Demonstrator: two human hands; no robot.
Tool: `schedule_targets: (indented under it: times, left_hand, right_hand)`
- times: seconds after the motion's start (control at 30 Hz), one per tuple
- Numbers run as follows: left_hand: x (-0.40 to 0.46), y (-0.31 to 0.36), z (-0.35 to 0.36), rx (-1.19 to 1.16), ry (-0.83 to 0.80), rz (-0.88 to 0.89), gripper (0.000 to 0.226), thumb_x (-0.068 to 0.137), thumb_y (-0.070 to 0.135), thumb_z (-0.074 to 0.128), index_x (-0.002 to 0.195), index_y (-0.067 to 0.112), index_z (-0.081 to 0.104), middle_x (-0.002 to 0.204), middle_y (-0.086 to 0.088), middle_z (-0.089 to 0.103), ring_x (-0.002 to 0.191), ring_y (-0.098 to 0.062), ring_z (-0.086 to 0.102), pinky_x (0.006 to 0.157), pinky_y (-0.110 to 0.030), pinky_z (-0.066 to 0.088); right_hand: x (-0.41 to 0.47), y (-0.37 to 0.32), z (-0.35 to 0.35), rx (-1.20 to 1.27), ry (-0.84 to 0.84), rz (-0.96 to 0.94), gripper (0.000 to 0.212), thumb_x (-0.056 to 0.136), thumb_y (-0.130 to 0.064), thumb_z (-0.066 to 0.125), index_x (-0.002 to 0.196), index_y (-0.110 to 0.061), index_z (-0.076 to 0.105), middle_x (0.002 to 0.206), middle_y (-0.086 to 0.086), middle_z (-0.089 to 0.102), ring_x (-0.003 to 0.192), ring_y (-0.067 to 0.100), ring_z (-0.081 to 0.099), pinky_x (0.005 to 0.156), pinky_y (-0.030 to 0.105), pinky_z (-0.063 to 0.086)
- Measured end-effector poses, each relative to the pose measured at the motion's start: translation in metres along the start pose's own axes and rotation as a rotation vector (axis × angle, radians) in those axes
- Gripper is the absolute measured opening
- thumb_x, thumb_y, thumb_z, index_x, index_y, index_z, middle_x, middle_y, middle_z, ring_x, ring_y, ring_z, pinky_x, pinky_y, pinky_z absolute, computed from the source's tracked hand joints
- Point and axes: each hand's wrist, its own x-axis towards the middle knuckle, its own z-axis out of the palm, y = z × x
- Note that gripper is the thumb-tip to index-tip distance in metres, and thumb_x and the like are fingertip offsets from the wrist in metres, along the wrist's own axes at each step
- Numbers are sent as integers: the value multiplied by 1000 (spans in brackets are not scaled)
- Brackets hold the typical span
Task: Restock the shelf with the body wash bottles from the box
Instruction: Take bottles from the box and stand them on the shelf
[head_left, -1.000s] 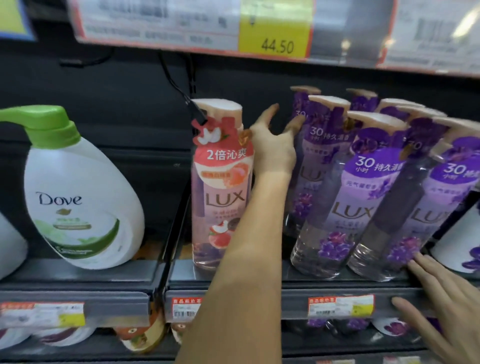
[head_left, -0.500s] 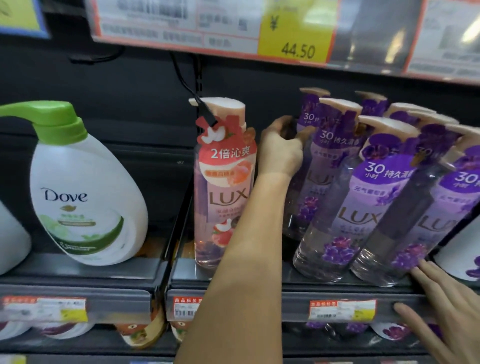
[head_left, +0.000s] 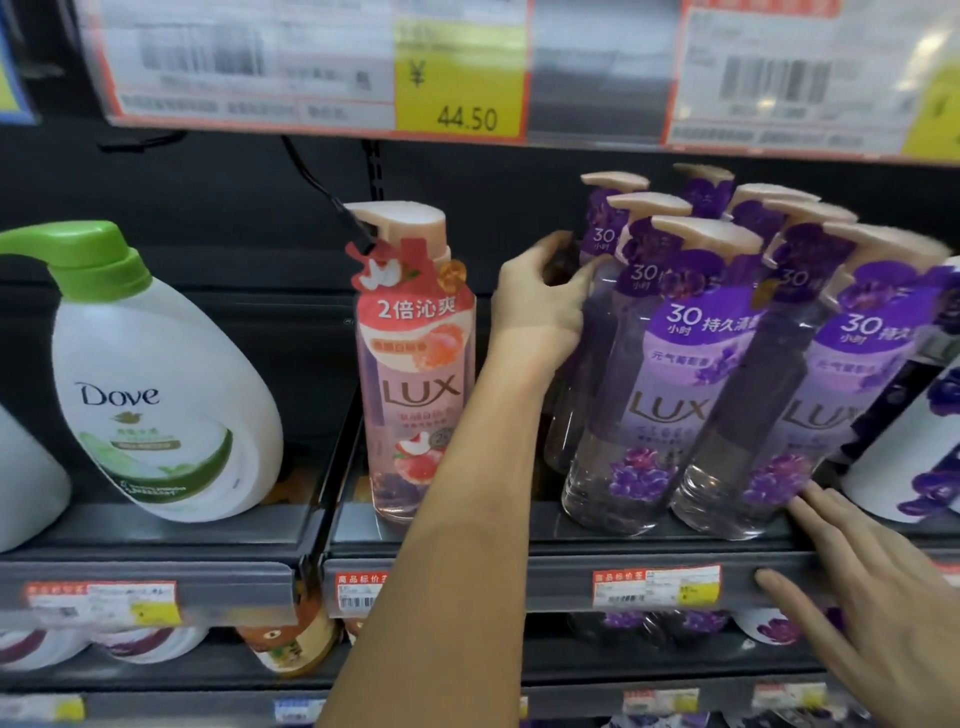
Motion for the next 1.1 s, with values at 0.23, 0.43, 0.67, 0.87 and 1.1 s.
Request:
schedule_targets:
  times: [0.23,0.43,0.67,0.87,1.1]
  left_hand:
    - [-3,2,-1,4,5,5,37,90,21,69,126,13,63,119,-3,70,112,-19,64,98,-45,53]
    - [-8,5,-6,72,-37,10,34,92,24,66,125,15,64,116,2,69,110,-17,64,91,-39,56]
    - [-17,4,2,-56,92,-50,41,93,25,66,132,15,61,123,0,69,113,-15,64,99,-38,54]
    - [-52,-7,3,-28,280,163,22,97,32,57,114,22,67,110,7,71,102,-4,66,86,-24,56]
    - [-72,-13,2,-59,177,167,22,93,27,64,115,26,65,105,10,72,101,0,67,89,-25,57]
  right_hand:
    - [2,-2,-2,-16,-34,10,89,90,-67,26,127,7,56,135,23,54,125,36,51,106,42,31]
    - [1,-1,-6,-19,-106,19,89,89,-68,26,132,5,52,139,21,51,128,36,49,107,42,30]
    - [-1,0,-4,-25,-162,40,90,88,-71,23,136,1,49,144,16,47,136,31,41,107,48,34]
    - [0,-3,-7,-52,-195,62,92,89,-72,18,136,0,49,143,16,48,133,30,44,108,41,28]
    - [0,-7,-12,-70,-190,69,90,89,-72,18,135,-2,53,142,13,51,132,26,46,107,36,26]
